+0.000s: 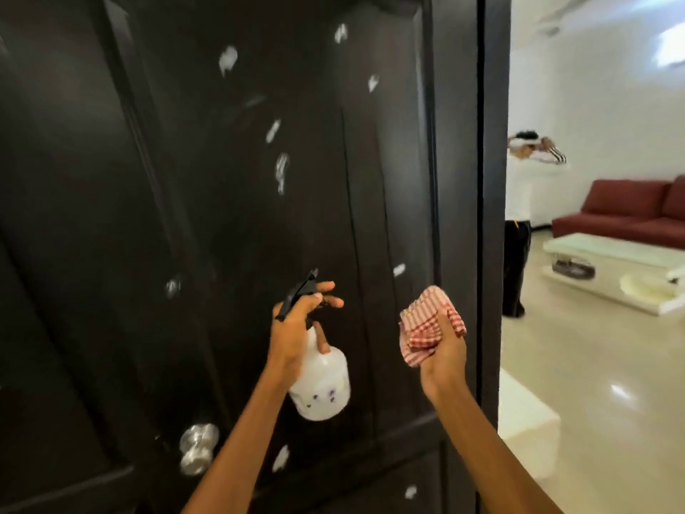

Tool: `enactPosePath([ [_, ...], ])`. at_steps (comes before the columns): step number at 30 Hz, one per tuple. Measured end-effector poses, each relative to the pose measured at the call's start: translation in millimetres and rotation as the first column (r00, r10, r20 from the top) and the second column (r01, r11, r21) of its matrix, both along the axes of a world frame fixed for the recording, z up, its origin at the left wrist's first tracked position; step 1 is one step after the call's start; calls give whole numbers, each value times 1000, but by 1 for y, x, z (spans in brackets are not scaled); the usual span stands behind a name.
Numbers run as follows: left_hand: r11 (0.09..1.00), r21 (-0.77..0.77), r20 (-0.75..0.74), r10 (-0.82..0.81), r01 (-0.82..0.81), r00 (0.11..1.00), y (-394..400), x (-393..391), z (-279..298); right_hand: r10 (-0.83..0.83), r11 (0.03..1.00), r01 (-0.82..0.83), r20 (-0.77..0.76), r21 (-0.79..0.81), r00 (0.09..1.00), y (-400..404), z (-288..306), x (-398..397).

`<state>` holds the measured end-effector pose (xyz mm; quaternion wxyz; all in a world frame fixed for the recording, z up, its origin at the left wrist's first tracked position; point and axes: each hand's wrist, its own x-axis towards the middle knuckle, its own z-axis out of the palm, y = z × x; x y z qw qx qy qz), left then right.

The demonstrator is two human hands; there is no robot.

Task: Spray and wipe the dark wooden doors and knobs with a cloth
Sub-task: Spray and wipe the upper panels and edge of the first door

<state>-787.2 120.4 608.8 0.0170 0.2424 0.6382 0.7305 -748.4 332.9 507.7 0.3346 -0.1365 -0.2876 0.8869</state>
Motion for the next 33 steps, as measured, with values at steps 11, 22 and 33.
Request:
enactPosePath([
  [11, 980, 140, -232, 172, -142, 957, 191, -66, 219, -223, 821, 422, -464, 385, 857, 176, 294, -117],
  [22, 963, 135, -405, 270, -235, 874, 234, -99, 370, -418, -24, 725, -666, 688, 618, 253, 504, -205],
  [33, 953, 123, -393, 304, -277, 868, 252, -117, 428, -561, -508, 303, -577, 806, 594, 278, 508, -227],
])
